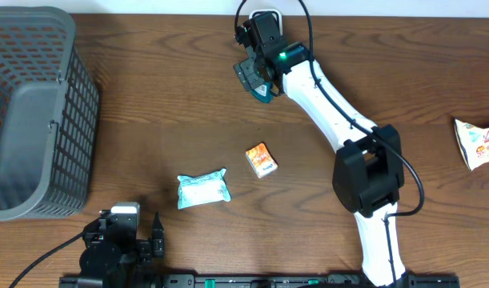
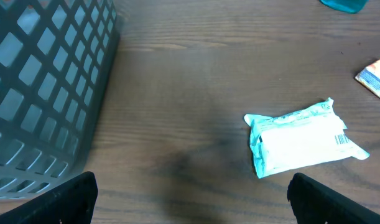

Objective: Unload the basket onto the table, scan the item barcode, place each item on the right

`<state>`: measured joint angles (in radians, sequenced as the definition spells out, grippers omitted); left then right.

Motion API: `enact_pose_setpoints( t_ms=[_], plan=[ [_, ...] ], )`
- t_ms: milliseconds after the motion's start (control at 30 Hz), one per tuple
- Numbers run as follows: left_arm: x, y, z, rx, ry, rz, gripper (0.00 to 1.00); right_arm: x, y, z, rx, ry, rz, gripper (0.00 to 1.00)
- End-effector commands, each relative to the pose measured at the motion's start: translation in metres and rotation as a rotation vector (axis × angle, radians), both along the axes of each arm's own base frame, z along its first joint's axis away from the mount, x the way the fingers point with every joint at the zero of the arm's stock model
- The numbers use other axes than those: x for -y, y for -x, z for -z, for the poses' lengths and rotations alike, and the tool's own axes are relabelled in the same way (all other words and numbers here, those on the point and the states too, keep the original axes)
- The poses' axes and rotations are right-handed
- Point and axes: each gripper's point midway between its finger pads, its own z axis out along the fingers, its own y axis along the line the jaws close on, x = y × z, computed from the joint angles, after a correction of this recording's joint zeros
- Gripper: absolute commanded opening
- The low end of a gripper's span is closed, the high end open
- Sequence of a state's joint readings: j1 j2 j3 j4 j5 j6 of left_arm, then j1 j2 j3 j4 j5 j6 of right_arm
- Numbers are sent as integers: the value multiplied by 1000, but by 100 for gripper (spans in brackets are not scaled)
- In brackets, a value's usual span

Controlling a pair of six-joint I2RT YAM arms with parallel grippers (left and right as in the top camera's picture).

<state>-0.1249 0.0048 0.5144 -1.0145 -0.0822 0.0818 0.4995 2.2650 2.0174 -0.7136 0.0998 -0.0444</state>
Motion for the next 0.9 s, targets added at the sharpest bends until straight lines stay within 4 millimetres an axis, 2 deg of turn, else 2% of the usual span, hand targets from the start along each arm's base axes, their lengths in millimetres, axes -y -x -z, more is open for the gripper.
enact_pose_setpoints(
  t_ms=[0, 167, 333, 467, 633, 867],
  plan=[
    [-2, 0, 1, -2, -4, -10, 98, 0, -3, -1, 5, -19, 20, 60],
    [-2, 0, 1, -2, -4, -10, 98, 0, -2, 0, -7, -27, 38, 28],
    [-2, 0, 1, -2, -4, -10, 98, 3, 4, -1, -30, -25, 41, 14],
    [-2, 0, 1, -2, -4, -10, 98, 11, 15, -13, -59, -8, 45, 9],
    [-2, 0, 1, -2, -4, -10, 98, 25, 39, -44, -89, 1, 45, 6],
    [-2, 0, 1, -2, -4, -10, 98, 38, 88, -90, -199, -102, -4, 4]
  ],
)
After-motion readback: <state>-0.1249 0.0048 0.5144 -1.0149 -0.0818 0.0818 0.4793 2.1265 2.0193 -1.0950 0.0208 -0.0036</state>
